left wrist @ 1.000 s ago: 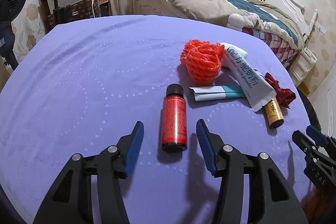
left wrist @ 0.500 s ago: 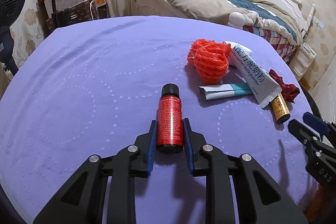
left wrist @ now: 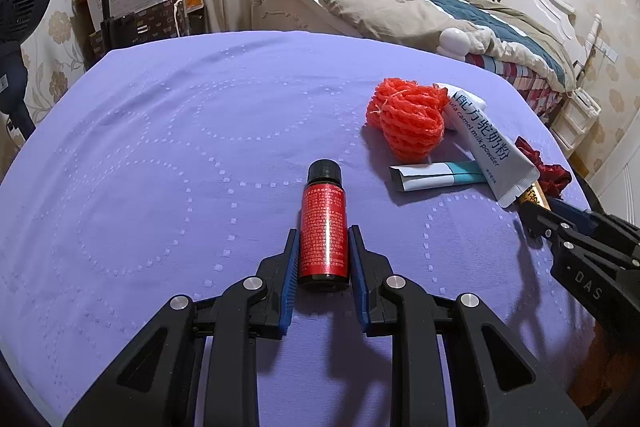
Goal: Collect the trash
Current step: 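Carry the red and gold spray cans over the black bin with both tools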
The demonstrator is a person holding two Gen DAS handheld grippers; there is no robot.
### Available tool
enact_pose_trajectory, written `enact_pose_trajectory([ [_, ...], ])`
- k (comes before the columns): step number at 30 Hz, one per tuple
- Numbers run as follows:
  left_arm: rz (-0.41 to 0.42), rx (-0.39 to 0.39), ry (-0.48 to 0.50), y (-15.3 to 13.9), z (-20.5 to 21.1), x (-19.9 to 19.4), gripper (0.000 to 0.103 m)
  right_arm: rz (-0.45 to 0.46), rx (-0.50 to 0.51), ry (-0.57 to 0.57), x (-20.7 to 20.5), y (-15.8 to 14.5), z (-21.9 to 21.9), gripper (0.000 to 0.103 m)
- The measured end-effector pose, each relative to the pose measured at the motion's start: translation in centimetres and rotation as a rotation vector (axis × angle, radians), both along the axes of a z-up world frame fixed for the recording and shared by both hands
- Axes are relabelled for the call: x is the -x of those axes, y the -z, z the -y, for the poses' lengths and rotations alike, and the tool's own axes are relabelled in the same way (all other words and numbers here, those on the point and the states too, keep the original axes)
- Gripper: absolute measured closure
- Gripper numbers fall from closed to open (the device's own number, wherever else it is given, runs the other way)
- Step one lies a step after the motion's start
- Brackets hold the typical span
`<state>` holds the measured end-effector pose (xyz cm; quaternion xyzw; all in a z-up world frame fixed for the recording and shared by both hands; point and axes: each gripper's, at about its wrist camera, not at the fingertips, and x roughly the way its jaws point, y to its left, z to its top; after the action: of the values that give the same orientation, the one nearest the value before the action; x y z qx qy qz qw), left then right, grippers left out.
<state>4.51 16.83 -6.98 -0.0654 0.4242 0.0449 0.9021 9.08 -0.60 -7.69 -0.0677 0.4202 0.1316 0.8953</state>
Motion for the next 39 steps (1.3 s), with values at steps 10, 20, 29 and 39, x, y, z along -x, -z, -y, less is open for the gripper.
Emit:
enact_pose_trajectory([
  [10,-0.001,-0.007,0.007,-0.1,0.3,0.7,0.078,-0.020,-0.023,-0.015,2.9,0.0,1.5,0.080],
  [20,0.004,-0.033,0.008,0.0,0.6,0.8,0.078,-0.017,-0.019,-0.011,1.8,0.2,1.2,0.077],
  [29,0.020,-0.045,0.010,-0.3,1.1,1.3,0.078,-0.004,-0.023,-0.020,2.7,0.1,1.7,0.080],
  [39,0.079,-0.012,0.106,-2.2,5.1,1.7,0.078,0.078,-0.068,0.066,3.8,-2.8,6.1,0.080],
])
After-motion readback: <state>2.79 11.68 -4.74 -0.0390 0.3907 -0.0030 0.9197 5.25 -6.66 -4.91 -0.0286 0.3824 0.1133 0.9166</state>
